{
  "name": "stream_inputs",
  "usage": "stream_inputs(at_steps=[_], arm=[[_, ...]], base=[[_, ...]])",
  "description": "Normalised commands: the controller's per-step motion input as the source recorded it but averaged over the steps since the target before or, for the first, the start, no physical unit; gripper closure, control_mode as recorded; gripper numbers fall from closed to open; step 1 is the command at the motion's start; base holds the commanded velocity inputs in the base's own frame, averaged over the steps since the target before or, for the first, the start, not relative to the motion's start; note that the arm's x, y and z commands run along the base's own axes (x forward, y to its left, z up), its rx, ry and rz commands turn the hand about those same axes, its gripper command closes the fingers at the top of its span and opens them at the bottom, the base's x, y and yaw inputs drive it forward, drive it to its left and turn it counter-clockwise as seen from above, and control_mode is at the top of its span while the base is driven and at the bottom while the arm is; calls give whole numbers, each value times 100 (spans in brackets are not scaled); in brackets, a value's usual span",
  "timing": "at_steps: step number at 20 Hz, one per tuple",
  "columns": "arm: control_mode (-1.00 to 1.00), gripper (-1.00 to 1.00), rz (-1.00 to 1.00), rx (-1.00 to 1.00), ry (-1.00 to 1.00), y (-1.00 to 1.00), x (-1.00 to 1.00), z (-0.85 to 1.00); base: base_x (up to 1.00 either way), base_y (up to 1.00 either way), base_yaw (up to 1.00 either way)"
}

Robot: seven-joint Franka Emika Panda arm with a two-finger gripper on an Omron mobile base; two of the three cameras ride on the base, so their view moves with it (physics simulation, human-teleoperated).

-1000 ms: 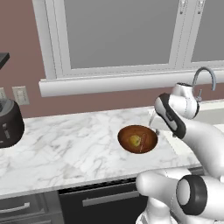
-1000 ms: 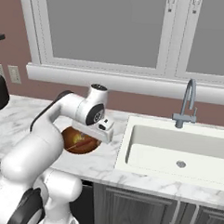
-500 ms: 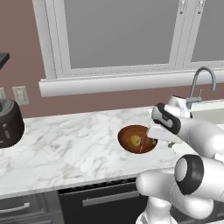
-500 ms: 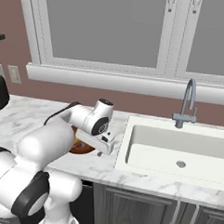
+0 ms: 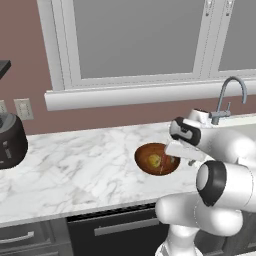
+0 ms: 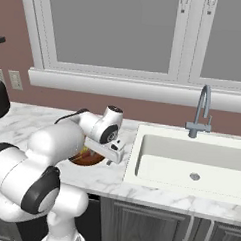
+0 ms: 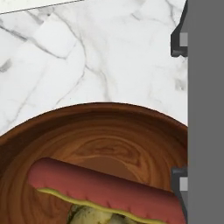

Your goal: Dump the squash and hot dog from the bowl so the bowl can be washed. Place the bowl in the sink after clearing the leftovers.

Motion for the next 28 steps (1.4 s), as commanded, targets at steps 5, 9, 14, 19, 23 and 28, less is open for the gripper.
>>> stream_inputs(at_steps=[5, 9, 14, 19, 23, 28], arm=[[-100, -100, 0, 0, -1, 0, 4, -19], [-100, -100, 0, 0, -1, 0, 16, -23], [-100, -100, 0, 0, -4, 8, 28, -22], [-100, 100, 0, 0, -3, 9, 26, -14], [-100, 100, 0, 1, 0, 1, 3, 0], [-100, 100, 0, 0, 0, 0, 0, 0]], base=[[0, 0, 0], [0, 0, 0], [0, 0, 0], [0, 0, 0], [0, 0, 0], [0, 0, 0]])
